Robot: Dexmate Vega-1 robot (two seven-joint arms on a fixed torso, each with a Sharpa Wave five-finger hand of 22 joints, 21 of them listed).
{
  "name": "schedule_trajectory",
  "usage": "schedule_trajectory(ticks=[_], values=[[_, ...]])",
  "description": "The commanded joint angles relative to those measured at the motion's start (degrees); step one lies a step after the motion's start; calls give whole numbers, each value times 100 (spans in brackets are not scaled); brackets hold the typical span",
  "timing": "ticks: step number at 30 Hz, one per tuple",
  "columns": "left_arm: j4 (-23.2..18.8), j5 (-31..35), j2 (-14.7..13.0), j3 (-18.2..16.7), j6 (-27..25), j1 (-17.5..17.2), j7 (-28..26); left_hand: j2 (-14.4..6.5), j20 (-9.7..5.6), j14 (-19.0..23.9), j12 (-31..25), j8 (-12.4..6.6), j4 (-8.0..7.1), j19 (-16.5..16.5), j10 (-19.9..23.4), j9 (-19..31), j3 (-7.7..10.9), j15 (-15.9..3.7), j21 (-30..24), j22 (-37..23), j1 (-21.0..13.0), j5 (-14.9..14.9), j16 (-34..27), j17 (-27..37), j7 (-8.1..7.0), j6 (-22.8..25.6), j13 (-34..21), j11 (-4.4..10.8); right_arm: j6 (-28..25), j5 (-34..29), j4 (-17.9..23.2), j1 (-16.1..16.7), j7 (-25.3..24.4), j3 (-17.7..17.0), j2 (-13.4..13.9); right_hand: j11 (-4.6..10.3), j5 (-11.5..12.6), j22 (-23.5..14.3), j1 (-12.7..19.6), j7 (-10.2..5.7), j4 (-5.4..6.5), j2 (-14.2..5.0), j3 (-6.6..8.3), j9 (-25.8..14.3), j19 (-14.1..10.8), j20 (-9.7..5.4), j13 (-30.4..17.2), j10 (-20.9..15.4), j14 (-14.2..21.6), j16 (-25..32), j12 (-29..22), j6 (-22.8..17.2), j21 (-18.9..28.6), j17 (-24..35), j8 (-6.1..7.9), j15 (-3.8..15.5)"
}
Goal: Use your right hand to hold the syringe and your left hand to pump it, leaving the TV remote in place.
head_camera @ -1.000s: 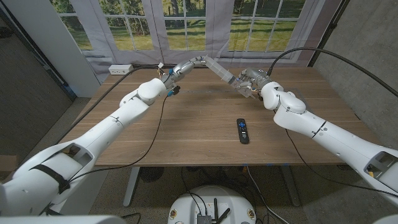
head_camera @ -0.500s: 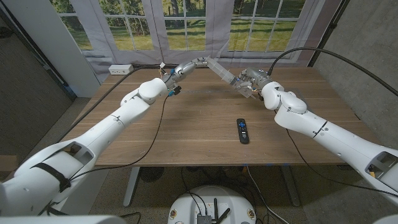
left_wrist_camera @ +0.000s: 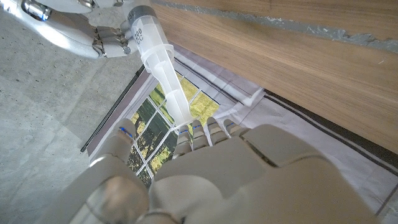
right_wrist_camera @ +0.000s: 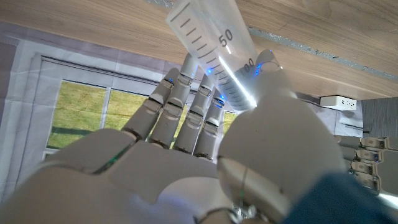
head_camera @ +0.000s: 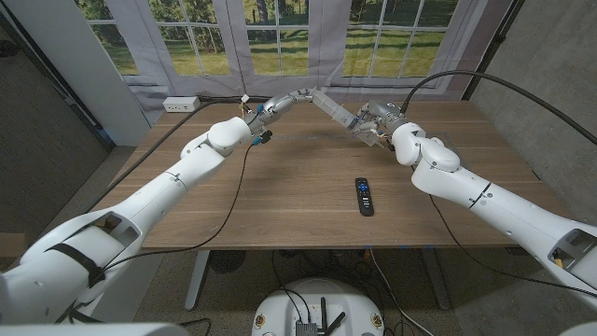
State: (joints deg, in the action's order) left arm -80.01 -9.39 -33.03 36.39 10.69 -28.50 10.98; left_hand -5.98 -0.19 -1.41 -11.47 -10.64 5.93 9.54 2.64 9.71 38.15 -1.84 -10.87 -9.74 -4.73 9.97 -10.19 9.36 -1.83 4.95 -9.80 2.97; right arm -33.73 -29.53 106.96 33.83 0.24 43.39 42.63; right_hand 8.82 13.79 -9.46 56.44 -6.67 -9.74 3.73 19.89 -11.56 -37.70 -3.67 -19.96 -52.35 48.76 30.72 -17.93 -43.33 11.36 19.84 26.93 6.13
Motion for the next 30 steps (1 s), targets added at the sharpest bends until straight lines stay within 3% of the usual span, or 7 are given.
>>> schedule_trajectory(ticks=[1, 30], values=[[-66, -14, -29, 21, -22, -25, 76, -317, 11, 51, -5, -17, -24, -7, 56, 17, 15, -463, -40, -21, 73, 10, -11, 5, 37, 213, -12, 23, -81, -54, 70, 57, -76, -25, -52, 250, 25, -34, 751, -442, 12, -765, -21, -24, -51, -337, -23, -296, 79, -8, 7, -511, 6, 40, 14, 760], [-433, 174, -224, -11, -125, -4, 124, -319, -10, 121, 12, 1, -40, -98, 103, 18, 64, -465, -60, -22, 92, 14, -9, 2, 33, 247, -15, 25, -106, 19, 51, 197, -440, -45, -297, 245, 30, -35, 821, -427, 16, -781, -54, -26, -45, -368, -62, -324, 98, -77, 68, -514, 0, 118, -34, 755]])
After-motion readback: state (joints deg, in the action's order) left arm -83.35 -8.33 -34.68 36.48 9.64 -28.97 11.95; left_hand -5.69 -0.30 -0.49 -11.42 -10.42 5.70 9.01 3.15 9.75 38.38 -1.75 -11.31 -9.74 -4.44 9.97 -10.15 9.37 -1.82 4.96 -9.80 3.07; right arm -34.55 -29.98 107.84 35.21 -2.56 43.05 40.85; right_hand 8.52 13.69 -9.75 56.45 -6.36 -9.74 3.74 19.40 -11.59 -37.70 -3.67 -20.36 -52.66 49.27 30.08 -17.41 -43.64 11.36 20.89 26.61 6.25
